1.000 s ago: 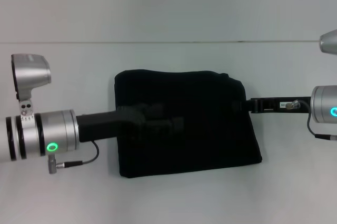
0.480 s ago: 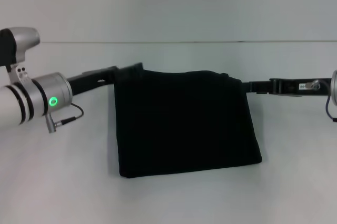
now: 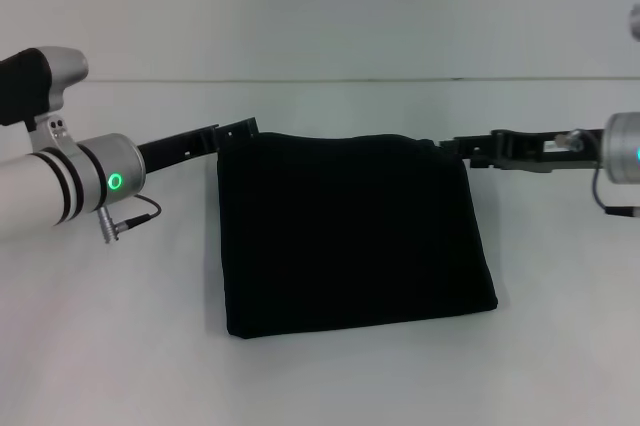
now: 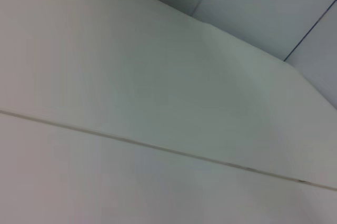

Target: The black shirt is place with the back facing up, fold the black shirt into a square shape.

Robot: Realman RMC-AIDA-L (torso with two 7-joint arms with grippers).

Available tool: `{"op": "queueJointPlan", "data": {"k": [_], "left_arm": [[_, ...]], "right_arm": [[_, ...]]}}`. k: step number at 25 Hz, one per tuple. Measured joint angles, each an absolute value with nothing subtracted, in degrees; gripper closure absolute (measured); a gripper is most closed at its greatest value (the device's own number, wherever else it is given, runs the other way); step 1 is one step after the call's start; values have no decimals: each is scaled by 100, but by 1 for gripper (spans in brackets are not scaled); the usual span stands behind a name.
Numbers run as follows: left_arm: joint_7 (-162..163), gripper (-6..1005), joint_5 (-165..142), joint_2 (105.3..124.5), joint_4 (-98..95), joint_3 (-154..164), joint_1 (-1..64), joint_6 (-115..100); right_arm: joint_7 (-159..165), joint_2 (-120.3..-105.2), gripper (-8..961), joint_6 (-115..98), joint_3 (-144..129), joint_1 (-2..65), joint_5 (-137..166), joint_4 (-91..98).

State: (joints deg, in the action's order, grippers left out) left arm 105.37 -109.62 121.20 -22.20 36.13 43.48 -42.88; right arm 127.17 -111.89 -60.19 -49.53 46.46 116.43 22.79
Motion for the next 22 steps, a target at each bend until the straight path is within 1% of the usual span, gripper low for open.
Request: {"op": "queueJointPlan", "data": {"k": [5,12,14,18,22], "left_arm": [[10539,84,-10968,12153,-2201,3734,4365,-4300],[10541,85,-10969,12168,-2019,3988,4497,-4177],[10539,86,-10969,12168,-1987,3999,4522,-4167],[10540,87,-10969,12199,-1914,4187,4623,-4173],[10544,88,-10962,12217,-1927,4206,4634,-4207]], "right_arm": [[12718,-11319,269,-5778,-4958,4787,11843,2134],[12725,-11349,271,-5729,-4939,4772,11876,2128],[12719,-11377,272,-5674,-4930,4767,11868,2127],[12684,-11487,273,-5493,-4920,4794,11854,2126],[12638,-11629,274,-5335,-4907,4844,11845,2194]]}}
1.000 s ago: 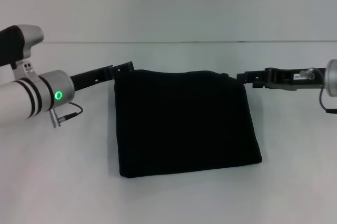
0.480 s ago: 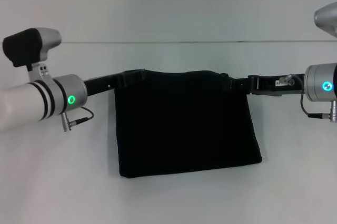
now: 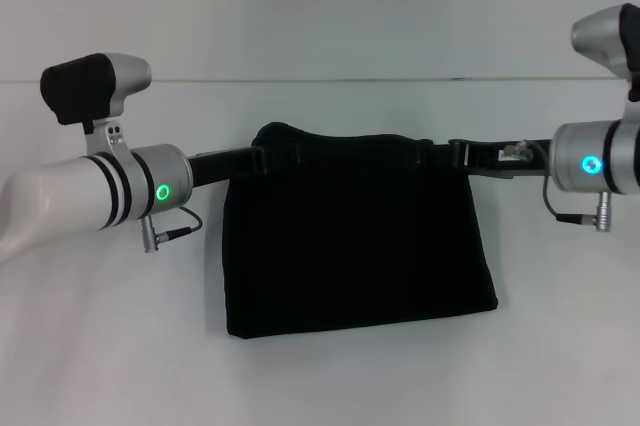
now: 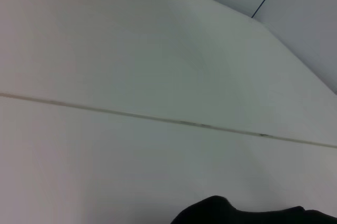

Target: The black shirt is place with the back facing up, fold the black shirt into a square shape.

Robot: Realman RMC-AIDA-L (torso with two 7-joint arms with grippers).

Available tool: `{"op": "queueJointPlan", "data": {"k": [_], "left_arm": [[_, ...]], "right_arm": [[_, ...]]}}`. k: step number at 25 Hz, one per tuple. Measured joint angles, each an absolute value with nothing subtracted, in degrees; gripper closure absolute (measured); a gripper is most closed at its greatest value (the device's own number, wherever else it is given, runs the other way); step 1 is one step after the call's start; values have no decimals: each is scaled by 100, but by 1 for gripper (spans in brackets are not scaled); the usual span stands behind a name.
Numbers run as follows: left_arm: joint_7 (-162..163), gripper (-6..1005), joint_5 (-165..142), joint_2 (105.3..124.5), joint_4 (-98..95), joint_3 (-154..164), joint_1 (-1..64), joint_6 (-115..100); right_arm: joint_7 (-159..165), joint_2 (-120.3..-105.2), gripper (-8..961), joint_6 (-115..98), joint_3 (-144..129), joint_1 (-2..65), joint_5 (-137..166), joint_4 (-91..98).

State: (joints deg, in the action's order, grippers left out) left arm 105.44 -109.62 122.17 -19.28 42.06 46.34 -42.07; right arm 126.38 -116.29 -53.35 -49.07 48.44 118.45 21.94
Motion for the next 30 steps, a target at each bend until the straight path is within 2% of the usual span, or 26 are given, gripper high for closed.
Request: {"op": "queueJointPlan", "data": {"k": [3,8,14,19,24,27,30], "left_arm": [[10544,89,-10960,12225,-1941,4208,4633,-4207],[10512,269,-10941,12227,-1982,4202,4598,-4188],[10525,401,-10953,12225,-1981,4207,4597,-4174],[10528,511,-10930,12220,-2005,4168,4596,-4154],[10571,779,-10926,12195,-2040,4155,4596,-4149],[10612,884,-10929,12193,-2040,4154,4602,-4148],[10619,884,-10941,12185,-2037,4174,4634,-4147]], "right_arm": [[12565,-11712,275,-5129,-4904,4888,11842,2199],[12279,-11834,276,-4706,-4904,4942,11702,2180],[12072,-11863,277,-4565,-4904,4924,11528,2145],[12188,-11758,277,-4342,-4898,4725,11524,2182],[12183,-11562,277,-4151,-4832,4463,11409,2199],[12131,-11488,277,-4260,-4683,4316,11277,2248],[12057,-11458,278,-4462,-4592,4222,11243,2362]]}}
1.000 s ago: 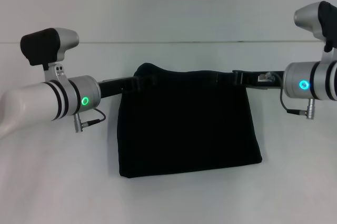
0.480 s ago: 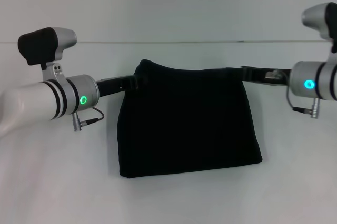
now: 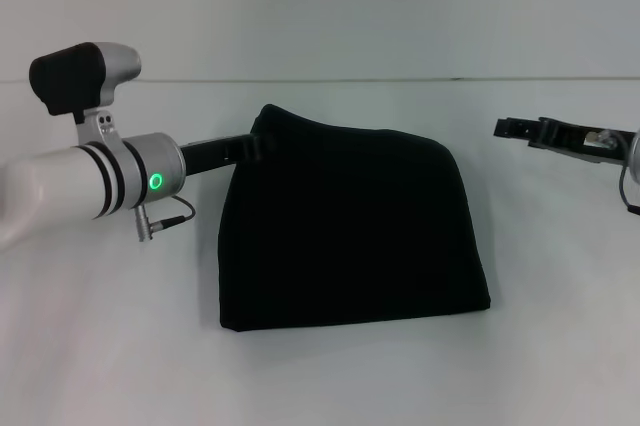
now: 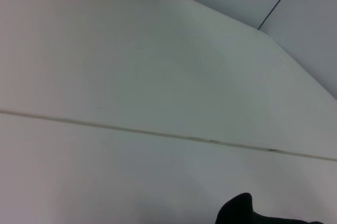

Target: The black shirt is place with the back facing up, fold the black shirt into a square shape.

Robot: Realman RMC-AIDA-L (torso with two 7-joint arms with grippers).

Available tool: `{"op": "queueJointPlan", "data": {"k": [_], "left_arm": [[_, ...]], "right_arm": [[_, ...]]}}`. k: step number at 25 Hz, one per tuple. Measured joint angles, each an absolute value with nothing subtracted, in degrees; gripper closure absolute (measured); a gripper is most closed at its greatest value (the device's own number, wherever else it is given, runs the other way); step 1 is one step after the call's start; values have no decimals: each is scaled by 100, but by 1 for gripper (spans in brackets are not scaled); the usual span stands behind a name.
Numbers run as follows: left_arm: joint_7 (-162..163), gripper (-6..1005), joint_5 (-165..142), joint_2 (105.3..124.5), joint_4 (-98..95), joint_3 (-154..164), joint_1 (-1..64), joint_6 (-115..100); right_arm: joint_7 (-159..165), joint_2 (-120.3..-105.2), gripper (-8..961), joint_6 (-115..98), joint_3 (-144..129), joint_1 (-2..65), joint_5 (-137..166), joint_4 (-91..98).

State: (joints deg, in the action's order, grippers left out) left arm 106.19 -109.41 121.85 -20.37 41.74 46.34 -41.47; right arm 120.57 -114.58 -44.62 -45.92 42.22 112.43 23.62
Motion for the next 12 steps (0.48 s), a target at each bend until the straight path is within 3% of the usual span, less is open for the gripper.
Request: {"op": "queueJointPlan", "data": {"k": [12], "left_arm": [[10605,885,-10967,12121,-2032,4211,4741,-4134]], "right_arm": [[10804,-11595,278,-5502,-4532,4301,10880,2427]]}}
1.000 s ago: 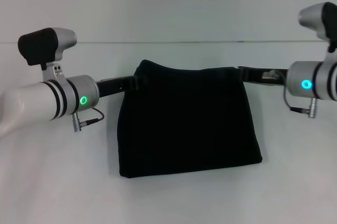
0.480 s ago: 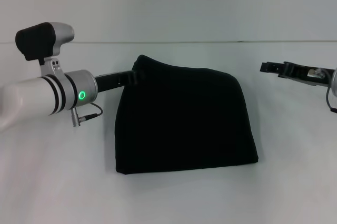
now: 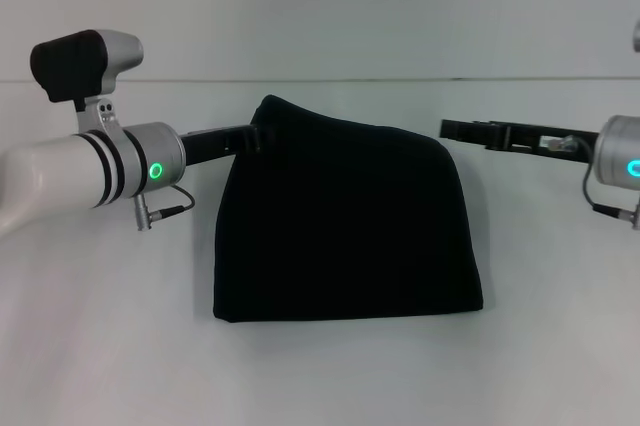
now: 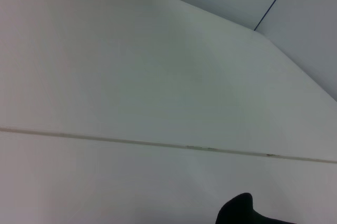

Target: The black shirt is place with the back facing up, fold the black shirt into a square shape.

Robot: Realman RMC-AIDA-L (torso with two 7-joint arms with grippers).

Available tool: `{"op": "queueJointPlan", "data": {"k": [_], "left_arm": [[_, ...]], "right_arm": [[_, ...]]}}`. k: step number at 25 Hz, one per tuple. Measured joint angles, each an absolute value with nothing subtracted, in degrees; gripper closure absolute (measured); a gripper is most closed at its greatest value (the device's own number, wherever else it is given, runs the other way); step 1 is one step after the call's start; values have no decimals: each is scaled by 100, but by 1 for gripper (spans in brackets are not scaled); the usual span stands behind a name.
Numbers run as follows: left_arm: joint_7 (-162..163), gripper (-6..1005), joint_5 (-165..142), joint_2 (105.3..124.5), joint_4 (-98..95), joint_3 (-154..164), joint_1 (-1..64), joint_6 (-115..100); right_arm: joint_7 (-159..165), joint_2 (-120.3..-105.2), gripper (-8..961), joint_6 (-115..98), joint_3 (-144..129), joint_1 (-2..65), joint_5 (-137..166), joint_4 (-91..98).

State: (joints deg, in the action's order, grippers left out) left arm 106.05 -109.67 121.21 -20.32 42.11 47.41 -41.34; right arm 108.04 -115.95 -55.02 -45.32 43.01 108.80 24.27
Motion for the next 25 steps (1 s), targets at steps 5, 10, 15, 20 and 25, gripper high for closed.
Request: {"op": "queueJointPlan", "data": {"k": [5,10,15,20,25], "left_arm": [[10593,885,-10969,12112,-2036,4210,4746,-4129],[10578,885,-10976,12115,-2008,4258,4747,-4129],[10575,884,-10987,12126,-2001,4314,4746,-4082],[10573,885,-10993,12128,-1999,4354,4746,-4053],[10575,885,-11084,12131,-1994,4364,4746,-4044]], "right_arm": [[10304,-11750,351,-5582,-4582,4460,10883,2360],[9689,-11941,537,-5166,-4641,4633,10915,2160],[9475,-11959,762,-4840,-4746,4789,10916,1822],[9461,-11983,862,-4326,-5137,4849,10916,1674],[9449,-12006,928,-3922,-5377,4894,10916,1626]]}}
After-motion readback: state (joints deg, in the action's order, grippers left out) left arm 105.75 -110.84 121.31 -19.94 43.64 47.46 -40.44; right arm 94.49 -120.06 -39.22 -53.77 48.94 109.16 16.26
